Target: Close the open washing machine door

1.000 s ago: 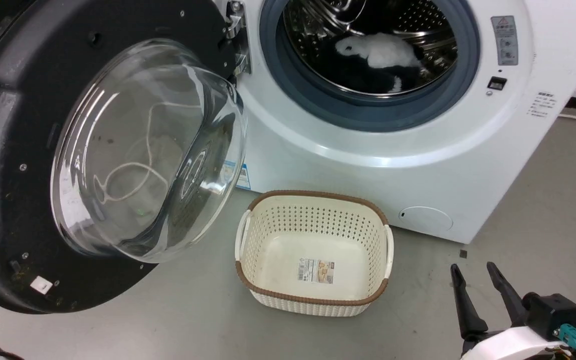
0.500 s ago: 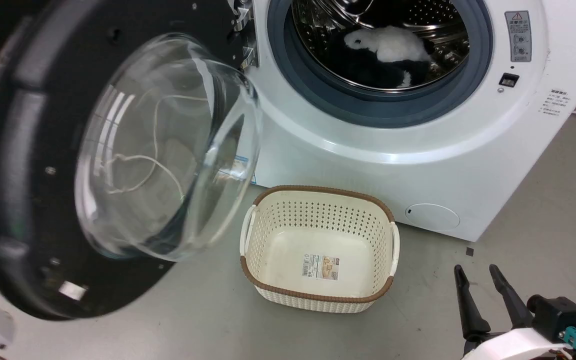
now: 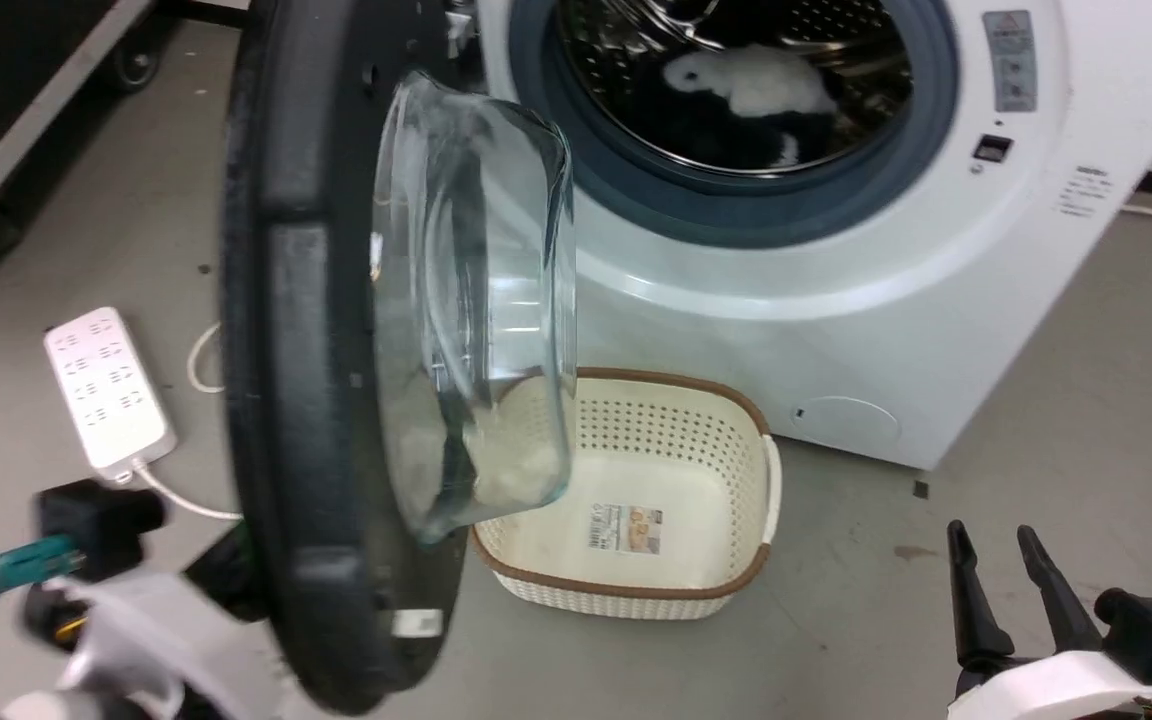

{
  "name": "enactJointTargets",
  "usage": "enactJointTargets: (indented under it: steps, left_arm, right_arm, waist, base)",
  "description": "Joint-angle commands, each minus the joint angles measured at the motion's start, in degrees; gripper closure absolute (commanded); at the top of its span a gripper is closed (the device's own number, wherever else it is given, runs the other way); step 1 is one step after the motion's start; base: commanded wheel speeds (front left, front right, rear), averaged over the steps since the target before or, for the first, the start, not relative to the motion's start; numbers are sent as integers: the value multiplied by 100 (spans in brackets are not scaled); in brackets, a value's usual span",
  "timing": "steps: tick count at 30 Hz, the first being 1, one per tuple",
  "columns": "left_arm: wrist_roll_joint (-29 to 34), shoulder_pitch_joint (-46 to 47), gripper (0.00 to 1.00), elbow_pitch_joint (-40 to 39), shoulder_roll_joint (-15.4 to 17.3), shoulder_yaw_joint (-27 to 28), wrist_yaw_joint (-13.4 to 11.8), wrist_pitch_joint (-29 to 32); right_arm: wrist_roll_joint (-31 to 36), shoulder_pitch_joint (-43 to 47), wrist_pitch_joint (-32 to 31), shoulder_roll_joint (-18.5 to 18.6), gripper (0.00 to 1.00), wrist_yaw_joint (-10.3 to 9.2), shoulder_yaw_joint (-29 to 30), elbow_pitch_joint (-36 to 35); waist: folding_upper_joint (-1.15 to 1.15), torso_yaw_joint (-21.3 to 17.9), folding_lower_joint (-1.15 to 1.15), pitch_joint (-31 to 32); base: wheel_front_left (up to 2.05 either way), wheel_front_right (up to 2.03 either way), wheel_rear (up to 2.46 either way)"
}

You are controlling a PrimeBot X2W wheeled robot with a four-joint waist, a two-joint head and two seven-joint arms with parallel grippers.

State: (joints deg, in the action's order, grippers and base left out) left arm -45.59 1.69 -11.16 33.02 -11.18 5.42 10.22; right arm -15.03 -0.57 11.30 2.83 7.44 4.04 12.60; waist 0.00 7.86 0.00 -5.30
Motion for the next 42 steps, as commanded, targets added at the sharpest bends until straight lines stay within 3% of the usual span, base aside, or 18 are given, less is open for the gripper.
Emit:
enactJointTargets:
  steps: [1,14,26,29,36,42]
  left_arm:
    - [-131,245,100,-81,-53,-251,52,33]
    - [-305,1664,100,679,-730,-1706,133,-160]
    - [6,3106,100,2155,-1231,-2084,17,-819]
    - [273,3693,100,2978,-1515,-2066,-53,-1182]
    - [299,4382,100,4112,-1992,-2045,-68,-1463]
    - [185,4588,100,4510,-2218,-2082,72,-1741]
  right_arm:
    - [-90,-108,75,4,0,4,32,58]
    - [-428,-158,230,5,0,4,50,126]
    - [-756,-161,370,5,0,5,-28,88]
    - [-774,-112,370,5,0,5,-86,55]
    - [-724,-41,370,5,0,5,-86,30]
    - [-590,4,370,5,0,5,-17,21]
  waist:
    - [0,-131,0,-71]
    - [0,-1129,0,-296]
    - [0,-2262,0,-622]
    - [0,-2477,0,-649]
    - [0,-2361,0,-597]
    - [0,-1901,0,-352]
  base:
    - [0,0,0]
    - [0,0,0]
    - [0,0,0]
    - [0,0,0]
    - [0,0,0]
    - [0,0,0]
